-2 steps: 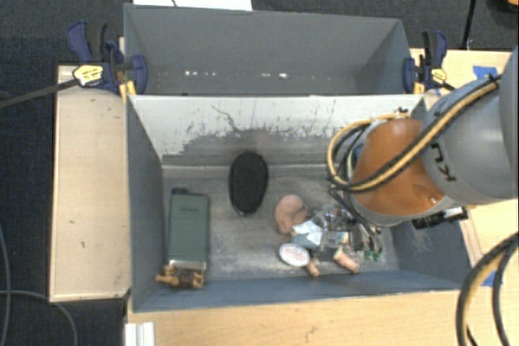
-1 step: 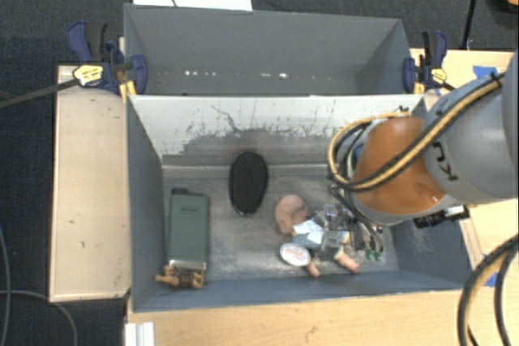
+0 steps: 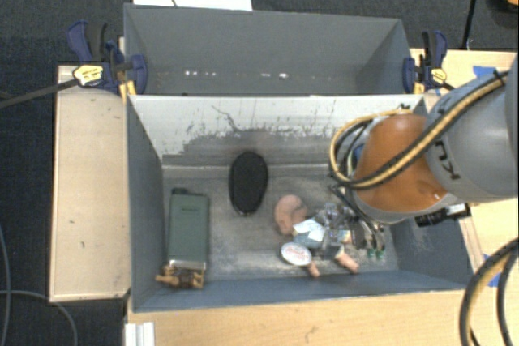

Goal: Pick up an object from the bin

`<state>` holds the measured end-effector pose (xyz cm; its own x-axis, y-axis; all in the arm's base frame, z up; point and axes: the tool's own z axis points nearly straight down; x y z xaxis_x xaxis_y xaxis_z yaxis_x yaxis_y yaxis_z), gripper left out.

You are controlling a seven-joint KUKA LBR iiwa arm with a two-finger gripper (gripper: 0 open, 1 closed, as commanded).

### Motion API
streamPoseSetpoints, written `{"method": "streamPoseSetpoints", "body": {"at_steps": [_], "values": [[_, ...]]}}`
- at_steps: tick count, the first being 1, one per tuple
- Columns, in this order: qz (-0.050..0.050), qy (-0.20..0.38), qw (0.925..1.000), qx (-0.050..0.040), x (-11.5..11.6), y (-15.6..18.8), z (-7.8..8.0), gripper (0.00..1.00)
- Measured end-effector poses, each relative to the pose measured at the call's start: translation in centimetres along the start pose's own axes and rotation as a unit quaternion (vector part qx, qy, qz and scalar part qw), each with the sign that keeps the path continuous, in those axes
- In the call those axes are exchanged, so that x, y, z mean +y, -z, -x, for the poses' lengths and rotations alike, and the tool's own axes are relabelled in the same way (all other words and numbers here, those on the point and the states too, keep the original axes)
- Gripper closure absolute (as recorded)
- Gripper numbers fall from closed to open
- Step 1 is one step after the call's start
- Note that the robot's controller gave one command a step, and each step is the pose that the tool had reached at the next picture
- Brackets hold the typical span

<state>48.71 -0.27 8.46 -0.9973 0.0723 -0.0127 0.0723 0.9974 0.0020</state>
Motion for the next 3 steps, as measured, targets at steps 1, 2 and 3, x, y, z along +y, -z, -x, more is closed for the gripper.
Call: {"method": "streamPoseSetpoints", "body": {"at_steps": [1,2,3], "values": [[0.000,0.000,1.0000,0.0045,0.0,0.7,-0.2,1.00],[-0.001,0.001,1.0000,0.0087,0.0,3.0,-0.3,1.00],[-0.001,0.002,1.0000,0.0059,0.0,5.0,-0.1,1.00]]}}
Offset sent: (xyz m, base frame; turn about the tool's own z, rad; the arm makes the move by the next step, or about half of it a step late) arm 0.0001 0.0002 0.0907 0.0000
